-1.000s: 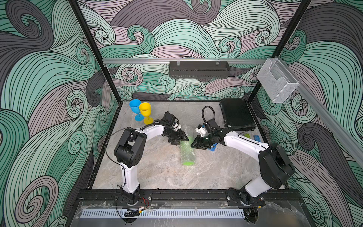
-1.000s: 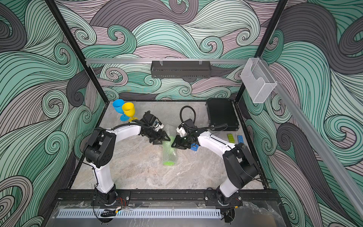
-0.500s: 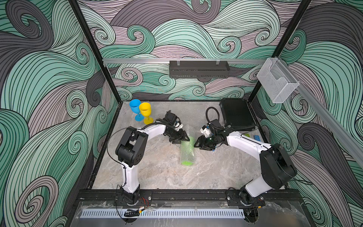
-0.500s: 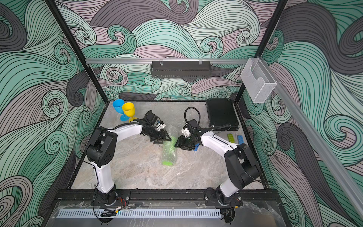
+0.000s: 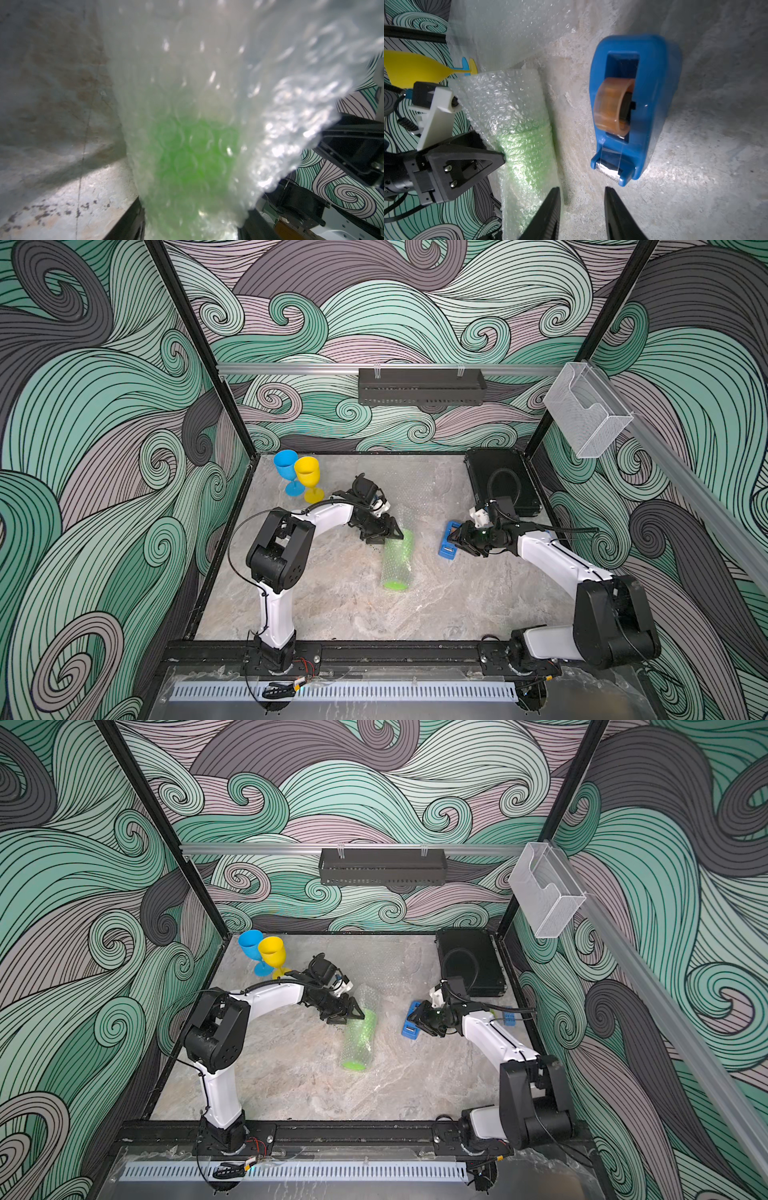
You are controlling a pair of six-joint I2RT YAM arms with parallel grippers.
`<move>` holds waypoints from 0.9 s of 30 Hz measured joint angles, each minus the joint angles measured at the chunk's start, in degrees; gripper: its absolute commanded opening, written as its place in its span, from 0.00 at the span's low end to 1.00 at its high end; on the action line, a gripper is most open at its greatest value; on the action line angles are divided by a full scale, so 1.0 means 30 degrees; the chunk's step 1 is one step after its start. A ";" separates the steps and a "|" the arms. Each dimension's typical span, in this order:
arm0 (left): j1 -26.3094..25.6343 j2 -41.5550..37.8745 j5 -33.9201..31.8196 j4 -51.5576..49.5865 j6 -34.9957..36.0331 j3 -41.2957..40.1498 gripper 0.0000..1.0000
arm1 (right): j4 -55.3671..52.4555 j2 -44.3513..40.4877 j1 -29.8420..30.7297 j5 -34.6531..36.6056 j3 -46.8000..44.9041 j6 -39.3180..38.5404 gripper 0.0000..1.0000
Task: Wrap wine glasses in bubble wrap
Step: Pull the tape from the tape cutter.
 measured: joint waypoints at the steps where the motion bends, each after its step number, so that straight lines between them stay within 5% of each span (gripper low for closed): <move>1: -0.0036 0.0000 -0.0022 0.0007 0.0000 0.0007 0.62 | 0.0226 0.0211 -0.0138 -0.0102 -0.0051 0.0073 0.35; 27: -0.0182 -0.0007 -0.0080 0.0058 -0.0015 0.0015 0.62 | 0.5260 0.3096 -0.1413 -0.2433 -0.1494 0.1013 0.28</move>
